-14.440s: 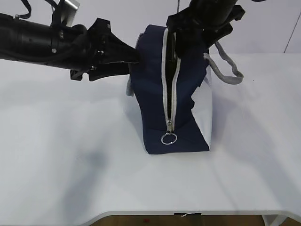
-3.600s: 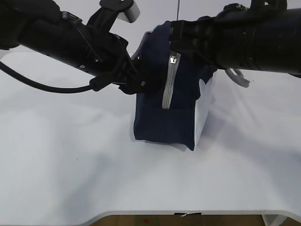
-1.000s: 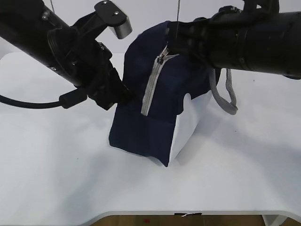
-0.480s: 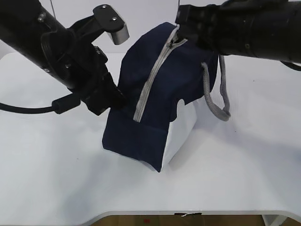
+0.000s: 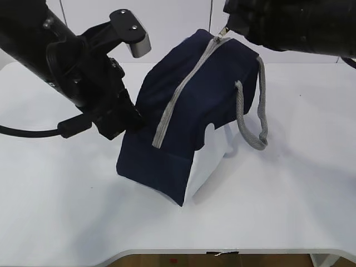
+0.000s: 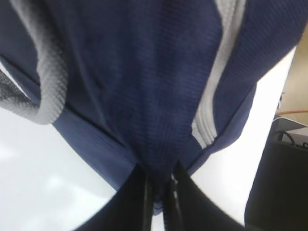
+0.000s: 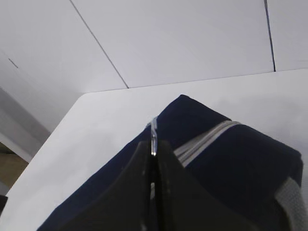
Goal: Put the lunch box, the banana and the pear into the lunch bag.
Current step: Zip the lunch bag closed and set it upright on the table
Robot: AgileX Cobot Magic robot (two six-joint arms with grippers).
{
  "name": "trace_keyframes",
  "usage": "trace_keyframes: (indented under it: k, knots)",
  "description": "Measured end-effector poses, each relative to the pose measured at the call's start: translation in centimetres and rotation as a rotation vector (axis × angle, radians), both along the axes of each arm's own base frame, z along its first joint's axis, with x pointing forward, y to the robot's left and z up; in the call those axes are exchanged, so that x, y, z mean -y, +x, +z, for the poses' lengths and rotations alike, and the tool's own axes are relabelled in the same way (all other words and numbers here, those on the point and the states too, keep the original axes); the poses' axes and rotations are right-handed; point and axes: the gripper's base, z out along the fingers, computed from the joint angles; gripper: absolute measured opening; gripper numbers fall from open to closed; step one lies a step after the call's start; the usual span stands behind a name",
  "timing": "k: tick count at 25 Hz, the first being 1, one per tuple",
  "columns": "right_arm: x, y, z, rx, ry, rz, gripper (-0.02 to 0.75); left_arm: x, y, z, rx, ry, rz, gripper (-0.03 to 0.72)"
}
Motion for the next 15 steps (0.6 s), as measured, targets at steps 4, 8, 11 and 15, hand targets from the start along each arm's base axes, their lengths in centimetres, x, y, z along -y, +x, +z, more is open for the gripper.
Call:
trace_keyframes:
  k: [4,8,11,15]
  knots:
    - [0.2,0.7,-0.7,-0.015,-0.008,-0.015,0.006,-0.1,-0.1,-0.1,-0.014,0.01,-0.006,0.004]
    - [-0.2,1.5,-1.1,-0.023,-0.012,-0.017,0.006,-0.2,-0.2,-0.1,-0.02,0.023,-0.007,0.004]
    - [-0.4,2.1,-1.0,-0.017,-0.01,-0.021,0.006,-0.3,-0.2,-0.2,-0.021,0.038,0.0,0.004]
    - [-0.7,2.9,-1.1,-0.013,-0.009,-0.023,0.006,-0.4,-0.2,-0.3,-0.022,0.05,0.001,0.004]
